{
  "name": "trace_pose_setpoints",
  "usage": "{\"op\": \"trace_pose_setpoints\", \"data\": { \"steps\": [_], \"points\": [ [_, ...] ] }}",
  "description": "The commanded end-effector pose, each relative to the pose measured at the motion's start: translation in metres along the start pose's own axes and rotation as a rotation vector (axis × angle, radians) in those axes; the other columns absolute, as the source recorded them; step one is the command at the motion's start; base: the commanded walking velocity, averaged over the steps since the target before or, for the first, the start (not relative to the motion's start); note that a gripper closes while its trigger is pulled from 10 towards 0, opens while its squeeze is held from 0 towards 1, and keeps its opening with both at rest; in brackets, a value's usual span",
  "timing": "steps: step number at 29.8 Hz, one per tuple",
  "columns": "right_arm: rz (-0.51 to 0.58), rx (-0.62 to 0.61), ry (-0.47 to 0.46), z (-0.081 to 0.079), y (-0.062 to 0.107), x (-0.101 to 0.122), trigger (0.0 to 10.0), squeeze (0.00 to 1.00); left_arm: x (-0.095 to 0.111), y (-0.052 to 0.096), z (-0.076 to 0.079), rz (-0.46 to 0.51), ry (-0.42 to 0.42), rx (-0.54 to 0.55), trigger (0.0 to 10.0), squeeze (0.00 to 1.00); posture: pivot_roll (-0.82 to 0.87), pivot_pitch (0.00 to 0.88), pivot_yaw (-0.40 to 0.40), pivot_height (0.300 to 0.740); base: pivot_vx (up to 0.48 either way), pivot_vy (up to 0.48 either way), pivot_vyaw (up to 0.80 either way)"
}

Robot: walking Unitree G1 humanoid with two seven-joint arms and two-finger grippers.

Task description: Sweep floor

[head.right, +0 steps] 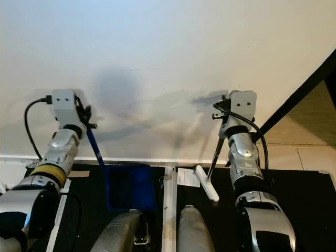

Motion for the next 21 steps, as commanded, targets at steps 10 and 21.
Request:
{"op": "trace_pose_setpoints", "data": {
  "steps": [10,21],
  "points": [
    [-0.012,0.006,0.004,0.002,-0.003,0.0,10.0,0.0,-0.07,0.024,0.008,-0.287,0.023,-0.119,10.0,0.0,-0.13,0.148,0.1,0.74,0.0,0.0,0.0],
    [-0.09,-0.023,-0.001,0.005,0.0,-0.015,10.0,0.0,-0.088,0.039,0.01,-0.336,0.012,-0.189,10.0,0.0,-0.09,0.154,0.106,0.74,0.0,0.0,0.0]
  ]
}}
Point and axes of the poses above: a point about 5 cm out from each wrist's last joint towards the gripper, its own y axis pointing back from the gripper into the wrist, its own x axis along the axis of the wrist's last joint, z = x × y, the point moved 6 cm from there along -y, pointing out of the wrist towards the gripper, and after that the axes turned 10 degrees about y, right-handed, at the moved point
